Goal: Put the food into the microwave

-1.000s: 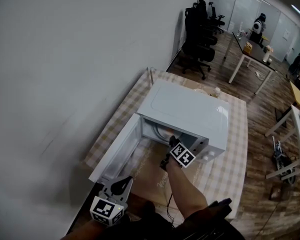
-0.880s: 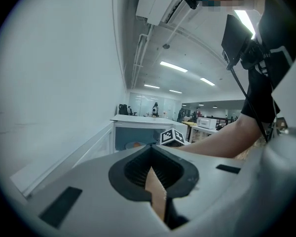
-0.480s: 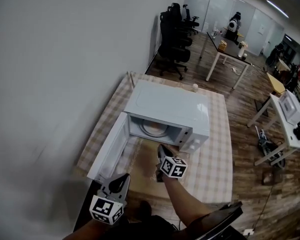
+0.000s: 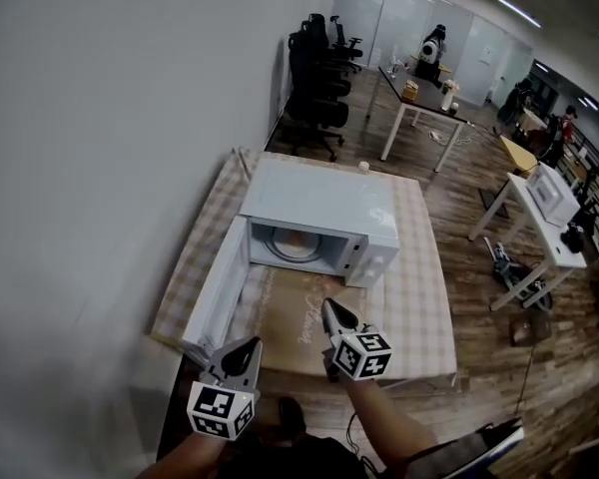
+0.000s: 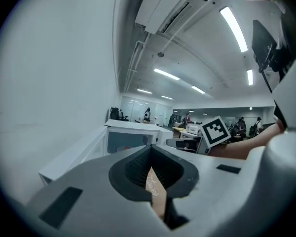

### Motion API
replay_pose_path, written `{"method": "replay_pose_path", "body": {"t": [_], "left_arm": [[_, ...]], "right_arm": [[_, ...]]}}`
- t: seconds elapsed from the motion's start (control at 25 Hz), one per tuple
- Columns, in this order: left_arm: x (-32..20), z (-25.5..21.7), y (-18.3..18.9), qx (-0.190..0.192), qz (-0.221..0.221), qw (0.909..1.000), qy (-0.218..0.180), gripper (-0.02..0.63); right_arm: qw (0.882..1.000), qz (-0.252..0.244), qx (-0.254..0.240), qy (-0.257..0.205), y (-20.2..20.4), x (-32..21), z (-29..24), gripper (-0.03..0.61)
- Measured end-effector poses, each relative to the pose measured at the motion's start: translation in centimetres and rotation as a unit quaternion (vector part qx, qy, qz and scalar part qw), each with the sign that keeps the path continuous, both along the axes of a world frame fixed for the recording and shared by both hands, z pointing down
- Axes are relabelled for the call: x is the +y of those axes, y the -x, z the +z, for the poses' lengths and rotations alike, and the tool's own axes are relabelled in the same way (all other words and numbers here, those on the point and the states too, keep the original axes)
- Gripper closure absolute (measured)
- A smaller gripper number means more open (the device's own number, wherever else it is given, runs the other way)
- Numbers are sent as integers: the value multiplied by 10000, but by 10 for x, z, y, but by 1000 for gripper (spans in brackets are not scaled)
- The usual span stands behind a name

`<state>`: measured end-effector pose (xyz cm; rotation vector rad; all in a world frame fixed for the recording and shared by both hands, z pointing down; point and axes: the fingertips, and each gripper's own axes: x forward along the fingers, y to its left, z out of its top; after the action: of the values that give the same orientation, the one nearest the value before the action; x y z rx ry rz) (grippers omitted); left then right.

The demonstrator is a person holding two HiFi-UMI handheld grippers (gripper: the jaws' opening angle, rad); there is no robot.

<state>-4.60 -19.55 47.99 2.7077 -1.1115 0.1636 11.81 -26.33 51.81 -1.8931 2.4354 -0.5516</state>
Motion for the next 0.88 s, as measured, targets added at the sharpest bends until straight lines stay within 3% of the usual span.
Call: {"method": "replay_pose_path", "body": {"t": [0.36,0.64,0.88], "left_arm": [[17,-6,6,120,326,9992,-199,606],[27,-6,8,206,413,9987,-199,606],[32,-25,8,121,220,9987,-446,606]], "right_arm": [[9966,342,534,-519,2,84,-44,569],[9946,380,814,-518,1,132,-53,569],[9930,378,818,-764,-12,153,-78,569]]}}
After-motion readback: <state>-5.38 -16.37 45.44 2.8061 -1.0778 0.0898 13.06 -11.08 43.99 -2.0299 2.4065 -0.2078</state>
